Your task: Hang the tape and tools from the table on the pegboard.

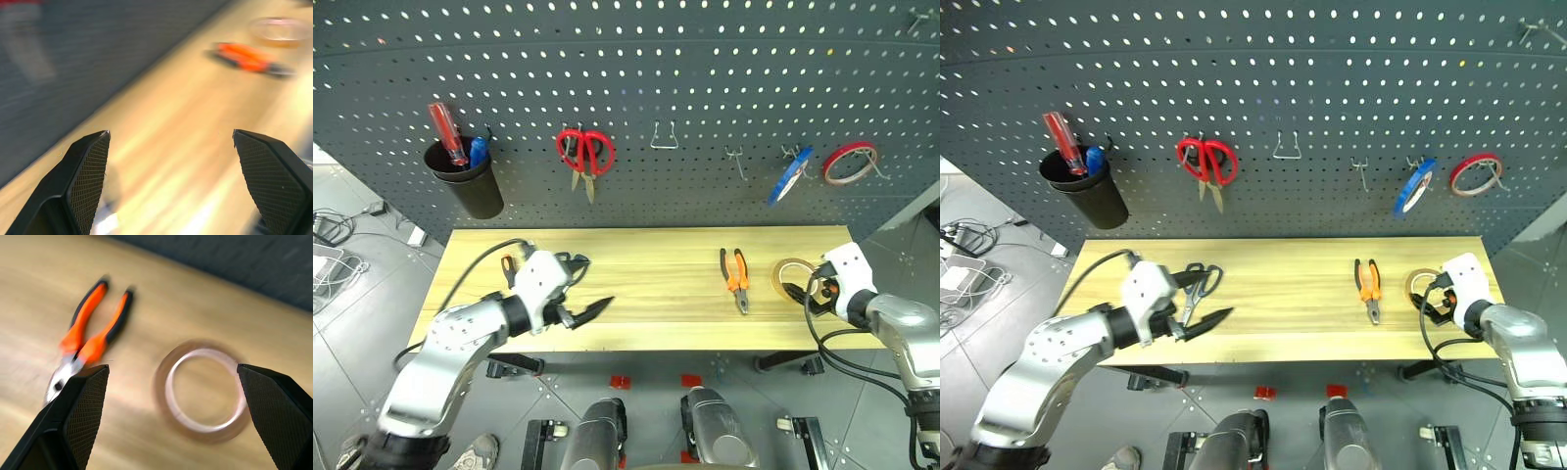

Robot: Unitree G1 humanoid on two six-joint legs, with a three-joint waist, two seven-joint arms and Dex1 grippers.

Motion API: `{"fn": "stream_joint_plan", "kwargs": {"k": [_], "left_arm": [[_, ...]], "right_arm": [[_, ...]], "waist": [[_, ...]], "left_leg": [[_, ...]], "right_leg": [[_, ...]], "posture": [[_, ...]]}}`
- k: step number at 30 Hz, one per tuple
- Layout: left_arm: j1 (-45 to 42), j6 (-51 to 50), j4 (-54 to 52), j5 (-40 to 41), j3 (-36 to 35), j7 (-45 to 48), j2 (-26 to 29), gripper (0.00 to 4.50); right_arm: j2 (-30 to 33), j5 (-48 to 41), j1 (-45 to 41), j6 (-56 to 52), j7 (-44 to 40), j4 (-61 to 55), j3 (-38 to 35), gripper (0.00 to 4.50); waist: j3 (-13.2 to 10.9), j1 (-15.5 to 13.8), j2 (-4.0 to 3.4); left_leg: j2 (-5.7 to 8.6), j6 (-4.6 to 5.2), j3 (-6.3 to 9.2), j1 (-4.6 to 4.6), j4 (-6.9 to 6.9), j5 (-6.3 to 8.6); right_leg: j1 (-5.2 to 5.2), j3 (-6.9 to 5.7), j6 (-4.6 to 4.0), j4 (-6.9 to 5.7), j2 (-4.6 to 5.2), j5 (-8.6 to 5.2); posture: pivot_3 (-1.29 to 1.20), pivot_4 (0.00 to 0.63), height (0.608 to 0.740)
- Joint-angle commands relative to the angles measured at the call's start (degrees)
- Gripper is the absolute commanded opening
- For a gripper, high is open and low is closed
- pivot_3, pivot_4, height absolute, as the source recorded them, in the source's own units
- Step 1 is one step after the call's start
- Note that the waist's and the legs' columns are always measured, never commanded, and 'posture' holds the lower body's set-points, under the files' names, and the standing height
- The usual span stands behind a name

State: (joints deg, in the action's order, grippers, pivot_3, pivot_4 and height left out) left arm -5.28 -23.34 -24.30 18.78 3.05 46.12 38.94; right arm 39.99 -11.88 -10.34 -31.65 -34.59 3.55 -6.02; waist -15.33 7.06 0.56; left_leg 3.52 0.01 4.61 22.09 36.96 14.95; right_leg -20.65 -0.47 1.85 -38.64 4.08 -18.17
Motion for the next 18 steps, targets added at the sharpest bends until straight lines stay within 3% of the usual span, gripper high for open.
{"fn": "stream_joint_plan", "kwargs": {"k": [1, 3, 8, 16, 18], "left_arm": [[-4.16, 3.17, 3.02, -1.42, 4.36, 4.19, -0.64, 4.25], [-6.08, 5.07, 5.15, -2.84, 6.33, 5.44, -0.99, 4.25], [-10.75, 10.0, 10.64, -6.12, 11.36, 7.64, -4.17, 4.25], [-13.08, 13.75, 13.38, -8.67, 14.67, 9.73, -6.65, 4.25], [-13.76, 14.15, 13.73, -9.09, 15.27, 10.02, -7.4, 4.25]], "right_arm": [[-0.17, 2.74, -4.3, -1.67, 0.35, 2.83, 3.16, 4.48], [-1.06, 3.84, -7.05, -2.15, 1.02, 6.06, 4.56, 4.48], [-4.78, 8.14, -18.25, -1.83, 4.14, 22.88, 7.9, 4.48], [-7.0, 12.58, -29.8, 4.57, -0.99, 45.39, 12.4, 4.48], [-7.17, 14.02, -32.36, 5.6, -2.36, 49.86, 13.59, 4.1]], "waist": [[-0.44, 0.86, 0.04], [-0.83, 1.52, 0.15], [-2.4, 2.79, 0.57], [-3.03, 3.76, 0.65], [-3.04, 4.06, 0.66]], "left_leg": [[-0.01, 0.0, -0.01, 0.18, 0.0, 0.0], [-0.01, 0.01, -0.08, 0.68, 0.11, -0.01], [-0.05, 0.01, -0.16, 0.75, 0.17, -0.02], [-0.06, 0.02, -0.23, 0.84, 0.34, -0.01], [-0.06, 0.03, -0.24, 0.84, 0.44, 0.0]], "right_leg": [[-0.16, 0.01, 0.0, -0.01, -0.01, 0.0], [-0.71, 0.05, 0.02, -0.2, -0.03, 0.02], [-0.77, 0.04, 0.03, -0.24, -0.06, 0.03], [-0.78, 0.04, 0.12, -0.24, -0.06, 0.08], [-0.74, 0.04, 0.16, -0.25, -0.06, 0.1]], "posture": [[-0.36, 0.332, 0.74], [-0.36, 0.336, 0.74], [-0.37, 0.35, 0.74], [-0.37, 0.349, 0.74], [-0.36, 0.343, 0.74]]}}
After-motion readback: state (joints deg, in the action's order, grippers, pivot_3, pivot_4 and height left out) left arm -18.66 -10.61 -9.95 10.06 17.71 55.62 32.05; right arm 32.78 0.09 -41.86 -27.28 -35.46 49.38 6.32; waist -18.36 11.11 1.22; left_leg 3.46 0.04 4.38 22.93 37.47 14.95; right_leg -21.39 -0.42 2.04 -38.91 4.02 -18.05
